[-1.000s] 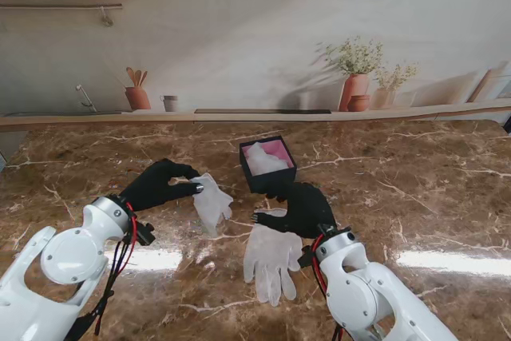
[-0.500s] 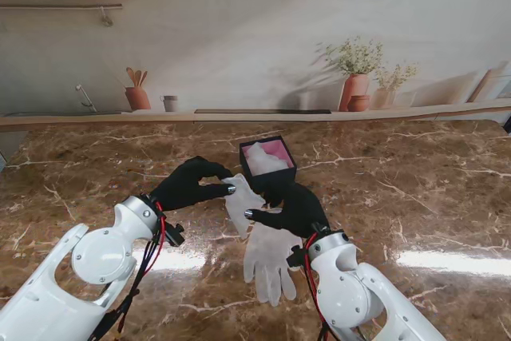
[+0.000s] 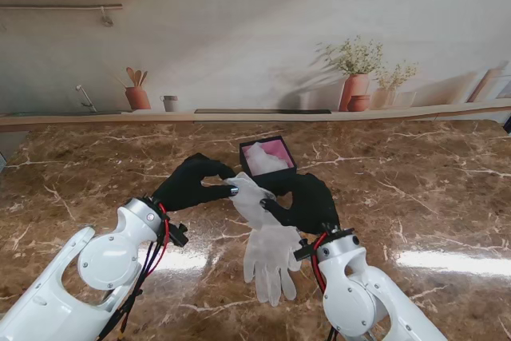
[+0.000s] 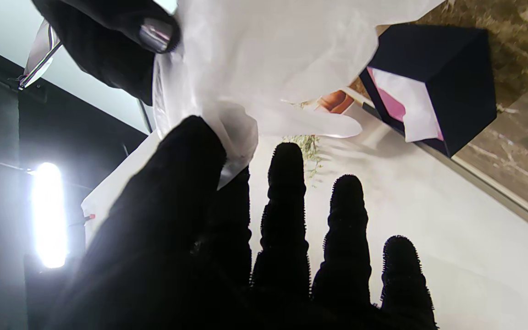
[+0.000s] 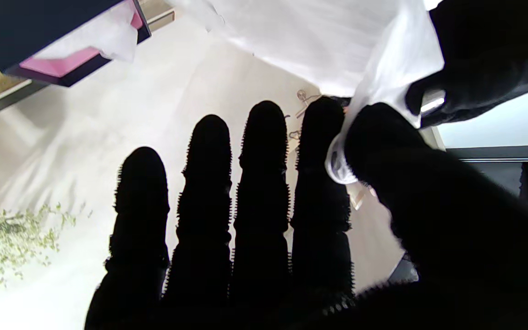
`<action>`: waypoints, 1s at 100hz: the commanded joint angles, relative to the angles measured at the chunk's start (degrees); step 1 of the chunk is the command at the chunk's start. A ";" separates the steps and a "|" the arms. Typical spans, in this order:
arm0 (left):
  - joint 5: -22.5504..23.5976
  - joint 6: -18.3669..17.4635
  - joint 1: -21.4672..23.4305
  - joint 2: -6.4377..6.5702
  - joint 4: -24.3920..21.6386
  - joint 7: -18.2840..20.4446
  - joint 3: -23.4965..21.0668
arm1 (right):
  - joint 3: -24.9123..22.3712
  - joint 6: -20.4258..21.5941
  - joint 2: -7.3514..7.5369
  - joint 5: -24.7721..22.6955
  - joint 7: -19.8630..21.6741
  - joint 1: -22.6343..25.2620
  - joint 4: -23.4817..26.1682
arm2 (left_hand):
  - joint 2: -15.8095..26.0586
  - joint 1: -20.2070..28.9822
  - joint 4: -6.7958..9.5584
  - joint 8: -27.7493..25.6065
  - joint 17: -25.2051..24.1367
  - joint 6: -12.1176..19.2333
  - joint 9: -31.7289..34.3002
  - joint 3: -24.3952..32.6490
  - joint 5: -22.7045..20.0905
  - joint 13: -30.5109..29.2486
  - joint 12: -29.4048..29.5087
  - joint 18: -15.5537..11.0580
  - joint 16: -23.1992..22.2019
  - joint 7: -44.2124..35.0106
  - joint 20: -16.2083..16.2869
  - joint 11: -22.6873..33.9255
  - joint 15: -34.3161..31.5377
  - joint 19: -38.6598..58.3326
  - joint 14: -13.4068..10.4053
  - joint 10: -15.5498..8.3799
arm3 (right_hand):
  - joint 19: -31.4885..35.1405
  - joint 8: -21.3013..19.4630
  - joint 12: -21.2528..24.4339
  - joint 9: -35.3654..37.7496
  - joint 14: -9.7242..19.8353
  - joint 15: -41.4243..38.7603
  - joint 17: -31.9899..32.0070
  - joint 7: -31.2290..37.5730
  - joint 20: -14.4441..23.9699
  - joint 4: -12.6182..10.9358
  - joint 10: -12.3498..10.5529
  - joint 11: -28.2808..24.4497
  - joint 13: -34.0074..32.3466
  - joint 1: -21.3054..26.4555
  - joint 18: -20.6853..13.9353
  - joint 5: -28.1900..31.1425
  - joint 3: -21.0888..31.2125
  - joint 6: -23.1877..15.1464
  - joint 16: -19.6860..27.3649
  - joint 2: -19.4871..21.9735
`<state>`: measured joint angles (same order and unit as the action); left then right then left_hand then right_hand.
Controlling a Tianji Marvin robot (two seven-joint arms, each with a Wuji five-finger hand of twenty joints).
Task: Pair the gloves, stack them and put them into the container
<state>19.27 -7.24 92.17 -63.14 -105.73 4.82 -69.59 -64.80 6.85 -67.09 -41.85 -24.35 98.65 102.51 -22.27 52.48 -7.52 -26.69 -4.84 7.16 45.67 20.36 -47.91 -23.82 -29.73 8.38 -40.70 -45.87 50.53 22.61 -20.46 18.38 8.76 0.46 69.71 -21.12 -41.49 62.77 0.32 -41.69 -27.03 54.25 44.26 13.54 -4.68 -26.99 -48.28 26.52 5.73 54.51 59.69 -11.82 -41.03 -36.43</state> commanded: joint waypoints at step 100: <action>7.03 -19.35 11.01 -1.68 -2.20 -12.75 0.14 | -6.85 14.07 1.49 -8.94 -5.96 13.43 9.71 | -14.81 -6.78 -3.96 9.68 3.72 4.52 10.86 16.38 -4.76 -16.62 6.25 6.86 0.53 -8.31 -4.20 0.19 -3.14 25.27 1.46 -0.25 | 6.93 -18.66 -5.10 5.74 1.80 -4.87 -4.69 2.83 0.86 -1.63 -0.88 -4.38 -6.54 -3.06 -0.53 4.89 8.66 -4.15 -1.14 -3.32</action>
<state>25.57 -26.28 102.40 -64.41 -108.58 -7.93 -70.25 -71.91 21.18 -65.65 -50.48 -31.20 111.08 112.26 -36.87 47.48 -9.32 -16.09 -1.89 9.98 53.29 34.92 -52.95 -35.90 -22.51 13.91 -39.55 -52.15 45.71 21.74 -21.81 40.89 9.41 0.42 74.79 -37.99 -45.75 67.21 0.61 -45.93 -31.47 55.65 44.90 14.15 -4.64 -31.15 -53.14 24.29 5.73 57.30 65.78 -11.89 -41.12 -39.44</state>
